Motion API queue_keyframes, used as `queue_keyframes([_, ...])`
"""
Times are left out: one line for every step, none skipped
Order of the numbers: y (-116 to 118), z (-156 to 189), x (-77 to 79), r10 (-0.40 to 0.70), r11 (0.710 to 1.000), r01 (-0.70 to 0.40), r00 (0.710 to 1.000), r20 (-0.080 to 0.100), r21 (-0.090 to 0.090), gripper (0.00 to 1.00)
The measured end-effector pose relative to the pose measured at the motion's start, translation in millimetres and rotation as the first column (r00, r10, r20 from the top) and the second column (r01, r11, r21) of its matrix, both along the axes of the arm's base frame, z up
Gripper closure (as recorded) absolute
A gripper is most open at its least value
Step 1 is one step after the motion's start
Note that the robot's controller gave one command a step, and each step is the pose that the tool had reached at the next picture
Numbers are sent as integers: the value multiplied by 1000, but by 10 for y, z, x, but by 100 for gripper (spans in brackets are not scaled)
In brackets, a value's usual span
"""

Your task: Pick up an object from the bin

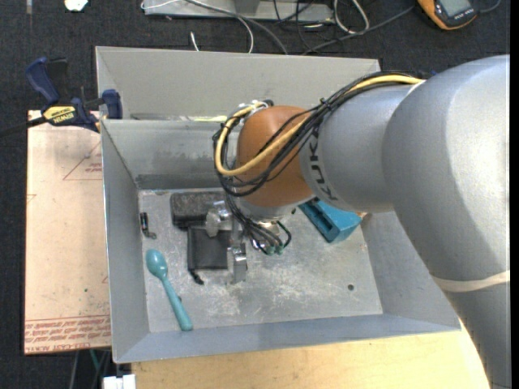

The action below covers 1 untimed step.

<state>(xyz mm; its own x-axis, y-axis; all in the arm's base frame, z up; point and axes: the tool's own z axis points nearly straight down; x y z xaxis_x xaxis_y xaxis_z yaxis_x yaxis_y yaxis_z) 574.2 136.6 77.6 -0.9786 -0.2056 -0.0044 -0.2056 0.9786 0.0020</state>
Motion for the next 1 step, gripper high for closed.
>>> queue_keyframes([-59, -61, -36, 5, 1000, -5, 1000, 12, 3, 100])
